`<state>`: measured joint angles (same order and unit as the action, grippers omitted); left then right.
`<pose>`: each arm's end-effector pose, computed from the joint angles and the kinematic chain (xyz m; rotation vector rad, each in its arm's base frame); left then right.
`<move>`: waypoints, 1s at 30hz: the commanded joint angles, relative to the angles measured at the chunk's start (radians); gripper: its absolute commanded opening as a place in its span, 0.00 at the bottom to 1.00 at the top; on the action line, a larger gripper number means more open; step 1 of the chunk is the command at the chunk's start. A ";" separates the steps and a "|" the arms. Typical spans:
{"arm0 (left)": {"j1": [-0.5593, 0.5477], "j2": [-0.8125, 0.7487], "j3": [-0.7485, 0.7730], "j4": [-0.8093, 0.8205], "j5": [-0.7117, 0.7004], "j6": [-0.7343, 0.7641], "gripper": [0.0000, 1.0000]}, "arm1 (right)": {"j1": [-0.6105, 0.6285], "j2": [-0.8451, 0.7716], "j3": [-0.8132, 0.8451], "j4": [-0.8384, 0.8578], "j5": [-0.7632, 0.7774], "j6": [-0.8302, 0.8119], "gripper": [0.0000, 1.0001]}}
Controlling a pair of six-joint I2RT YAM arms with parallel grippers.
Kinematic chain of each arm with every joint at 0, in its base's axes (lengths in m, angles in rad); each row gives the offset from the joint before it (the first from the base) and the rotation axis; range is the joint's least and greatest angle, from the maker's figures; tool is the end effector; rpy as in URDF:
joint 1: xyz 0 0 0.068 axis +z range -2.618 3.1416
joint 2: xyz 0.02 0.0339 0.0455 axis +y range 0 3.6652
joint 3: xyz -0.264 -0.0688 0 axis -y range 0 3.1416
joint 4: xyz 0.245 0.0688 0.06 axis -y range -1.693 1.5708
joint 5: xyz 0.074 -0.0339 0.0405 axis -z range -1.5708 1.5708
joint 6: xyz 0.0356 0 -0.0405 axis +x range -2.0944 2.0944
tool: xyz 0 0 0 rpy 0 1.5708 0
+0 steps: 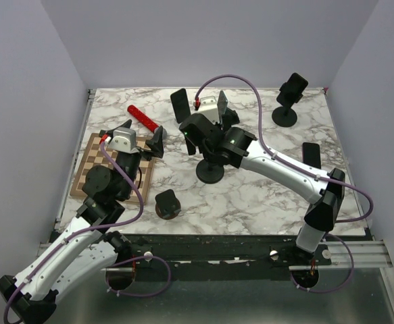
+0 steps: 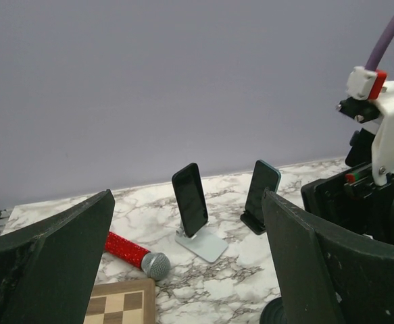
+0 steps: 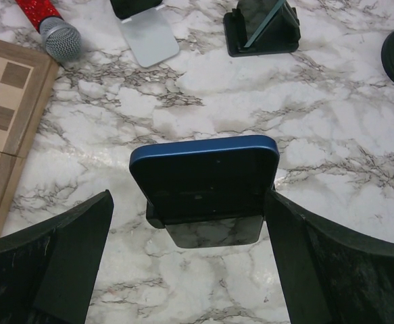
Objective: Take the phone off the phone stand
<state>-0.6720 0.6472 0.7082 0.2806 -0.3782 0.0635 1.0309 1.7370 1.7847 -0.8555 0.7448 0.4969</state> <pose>0.1265 -0.0838 0.3834 0.1294 1.2529 -0.2940 0.2133 0.3091 0.3731 -0.2373 2.1178 -0.0097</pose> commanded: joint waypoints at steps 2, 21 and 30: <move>-0.006 -0.015 -0.010 0.022 -0.022 -0.001 0.99 | -0.012 0.031 0.010 0.012 0.060 0.001 1.00; -0.006 -0.012 -0.009 0.015 -0.007 -0.016 0.99 | -0.022 -0.007 -0.001 -0.001 0.091 -0.028 0.94; -0.006 -0.009 -0.006 0.012 -0.003 -0.021 0.99 | -0.084 -0.022 -0.045 0.038 -0.020 -0.030 0.93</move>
<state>-0.6720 0.6407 0.7082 0.2832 -0.3782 0.0540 0.9901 1.7538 1.7752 -0.8440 0.7864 0.4698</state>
